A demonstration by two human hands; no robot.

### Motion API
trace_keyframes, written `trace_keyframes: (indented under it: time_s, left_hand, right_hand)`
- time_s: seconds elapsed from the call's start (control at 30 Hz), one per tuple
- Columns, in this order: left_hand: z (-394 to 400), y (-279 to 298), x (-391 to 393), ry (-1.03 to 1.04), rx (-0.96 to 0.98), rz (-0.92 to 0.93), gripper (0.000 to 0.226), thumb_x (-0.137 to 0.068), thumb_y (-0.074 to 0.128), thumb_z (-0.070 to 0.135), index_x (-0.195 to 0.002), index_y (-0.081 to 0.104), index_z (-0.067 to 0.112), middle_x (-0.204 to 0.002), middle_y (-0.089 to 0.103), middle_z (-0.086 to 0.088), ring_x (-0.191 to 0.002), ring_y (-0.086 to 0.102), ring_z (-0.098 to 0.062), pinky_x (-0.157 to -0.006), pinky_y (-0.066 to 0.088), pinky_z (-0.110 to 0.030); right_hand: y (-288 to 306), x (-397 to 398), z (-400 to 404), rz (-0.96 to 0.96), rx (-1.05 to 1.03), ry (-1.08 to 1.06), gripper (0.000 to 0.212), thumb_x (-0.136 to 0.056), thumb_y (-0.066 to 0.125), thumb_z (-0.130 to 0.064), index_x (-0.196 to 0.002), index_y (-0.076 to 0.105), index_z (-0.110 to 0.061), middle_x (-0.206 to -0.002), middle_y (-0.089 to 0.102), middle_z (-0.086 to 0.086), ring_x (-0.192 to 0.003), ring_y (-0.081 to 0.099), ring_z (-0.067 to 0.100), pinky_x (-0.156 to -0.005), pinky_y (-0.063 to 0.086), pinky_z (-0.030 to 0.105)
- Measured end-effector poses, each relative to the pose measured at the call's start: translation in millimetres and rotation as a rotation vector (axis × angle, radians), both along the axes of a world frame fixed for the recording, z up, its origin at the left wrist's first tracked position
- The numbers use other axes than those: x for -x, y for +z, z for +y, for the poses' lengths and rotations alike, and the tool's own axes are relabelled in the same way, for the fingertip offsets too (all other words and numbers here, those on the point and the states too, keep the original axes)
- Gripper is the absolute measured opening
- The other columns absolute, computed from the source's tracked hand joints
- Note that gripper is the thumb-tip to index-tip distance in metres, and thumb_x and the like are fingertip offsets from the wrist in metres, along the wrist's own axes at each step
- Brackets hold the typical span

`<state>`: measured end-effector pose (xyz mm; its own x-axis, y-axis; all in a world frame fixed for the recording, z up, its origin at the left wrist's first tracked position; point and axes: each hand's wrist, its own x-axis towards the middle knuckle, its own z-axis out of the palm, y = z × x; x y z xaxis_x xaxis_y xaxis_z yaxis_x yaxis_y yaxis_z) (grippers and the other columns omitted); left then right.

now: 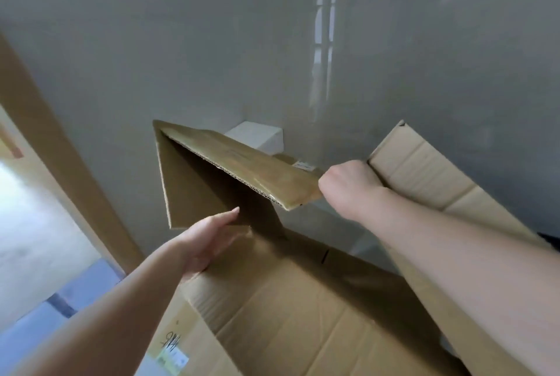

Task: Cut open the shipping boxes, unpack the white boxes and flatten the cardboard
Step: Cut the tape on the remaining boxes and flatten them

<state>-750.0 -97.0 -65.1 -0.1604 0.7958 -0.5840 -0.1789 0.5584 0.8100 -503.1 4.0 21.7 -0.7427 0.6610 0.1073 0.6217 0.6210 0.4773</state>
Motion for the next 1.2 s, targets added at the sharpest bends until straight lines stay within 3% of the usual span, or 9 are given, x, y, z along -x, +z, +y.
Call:
trace_keyframes:
  time_s: [0.1, 0.27, 0.43, 0.53, 0.63, 0.73, 0.93, 1.07, 1.2]
  left_hand:
    - [-23.6, -34.0, 6.6, -0.003, 0.273, 0.237, 0.061, -0.091, 0.045, 0.062, -0.102, 0.066, 0.005, -0.088, 0.071, -0.017, -0.076, 0.068, -0.026, -0.068, 0.054, -0.030]
    - [-58.8, -91.8, 9.3, 0.229, 0.268, 0.273, 0.034, -0.085, 0.070, 0.033, -0.098, 0.068, 0.001, -0.092, 0.071, -0.020, -0.082, 0.069, -0.031, -0.079, 0.057, -0.044]
    - [-93.8, -112.3, 19.3, 0.236, 0.234, 0.406, 0.031, -0.090, 0.061, 0.043, -0.091, 0.071, 0.015, -0.098, 0.070, -0.009, -0.092, 0.065, -0.026, -0.090, 0.052, -0.038]
    - [-118.9, -116.7, 19.6, 0.127, 0.200, 0.613, 0.016, -0.094, 0.055, 0.040, -0.094, 0.060, 0.025, -0.097, 0.064, -0.002, -0.094, 0.058, -0.021, -0.088, 0.047, -0.029]
    - [-146.4, -115.0, 26.5, 0.098, -0.102, 0.412, 0.022, -0.091, 0.058, -0.002, -0.083, 0.066, 0.017, -0.075, 0.070, 0.008, -0.077, 0.064, -0.011, -0.071, 0.051, -0.019]
    - [-173.8, -100.9, 33.9, -0.023, -0.094, 0.258, 0.026, -0.090, 0.042, -0.019, -0.088, 0.063, -0.004, -0.068, 0.069, 0.000, -0.064, 0.064, -0.006, -0.063, 0.053, -0.019]
    - [-201.9, -112.2, 98.3, -0.153, 0.741, 0.823, 0.026, -0.098, 0.040, 0.014, -0.111, 0.059, 0.002, -0.106, 0.069, -0.005, -0.074, 0.064, -0.015, -0.065, 0.050, -0.025]
    - [-189.3, -122.3, 96.3, 0.033, 0.354, 1.292, 0.023, -0.091, 0.051, 0.030, -0.108, 0.063, 0.018, -0.106, 0.067, -0.003, -0.085, 0.059, -0.018, -0.068, 0.044, -0.025]
    - [-157.2, -167.6, 47.8, 0.005, 0.341, 1.047, 0.046, -0.090, 0.059, 0.043, -0.122, 0.054, 0.010, -0.117, 0.062, -0.009, -0.099, 0.059, -0.023, -0.078, 0.046, -0.027]
  right_hand:
    - [-24.7, 29.0, -16.1, -0.147, 0.008, -0.035, 0.016, -0.087, 0.051, -0.007, -0.091, 0.058, -0.022, -0.107, 0.064, 0.001, -0.096, 0.060, 0.021, -0.071, 0.037, 0.031]
    - [-43.6, 72.0, -49.9, -0.395, 0.194, -0.204, 0.026, -0.091, 0.046, -0.026, -0.114, 0.058, -0.022, -0.119, 0.057, 0.001, -0.112, 0.052, 0.023, -0.087, 0.035, 0.034]
    - [21.9, 74.8, -57.0, -0.617, 0.361, -0.123, 0.024, -0.073, 0.080, -0.028, -0.070, 0.058, -0.017, -0.071, 0.057, -0.002, -0.056, 0.053, 0.017, -0.045, 0.043, 0.017]
    - [24.1, 79.5, -62.7, -0.501, 0.689, -0.094, 0.031, -0.079, 0.075, -0.022, -0.107, 0.070, -0.010, -0.088, 0.067, 0.002, -0.070, 0.060, 0.020, -0.046, 0.043, 0.012]
    - [-22.5, 97.2, -89.2, -0.654, 0.599, 0.181, 0.028, -0.085, 0.071, -0.028, -0.104, 0.068, -0.009, -0.093, 0.068, 0.003, -0.081, 0.063, 0.023, -0.055, 0.047, 0.014]
    - [-82.6, 122.1, -125.9, -0.433, 0.696, 0.107, 0.006, -0.079, 0.069, -0.006, -0.079, 0.063, -0.007, -0.072, 0.058, 0.004, -0.063, 0.057, 0.024, -0.055, 0.051, 0.029]
    - [-163.8, 135.4, -155.2, -0.289, 0.816, 0.001, 0.017, -0.085, 0.051, 0.003, -0.071, 0.050, -0.004, -0.075, 0.048, 0.007, -0.065, 0.053, 0.026, -0.060, 0.044, 0.033]
    - [-204.5, 125.0, -149.2, -0.037, 1.001, -0.140, 0.022, -0.092, 0.056, -0.023, -0.092, 0.061, -0.002, -0.093, 0.062, 0.012, -0.097, 0.060, 0.031, -0.074, 0.043, 0.028]
    - [-227.2, 92.9, -127.6, 0.243, 1.423, -0.289, 0.072, -0.093, 0.027, -0.066, -0.143, 0.043, -0.016, -0.149, 0.041, 0.003, -0.137, 0.037, 0.023, -0.109, 0.028, 0.032]
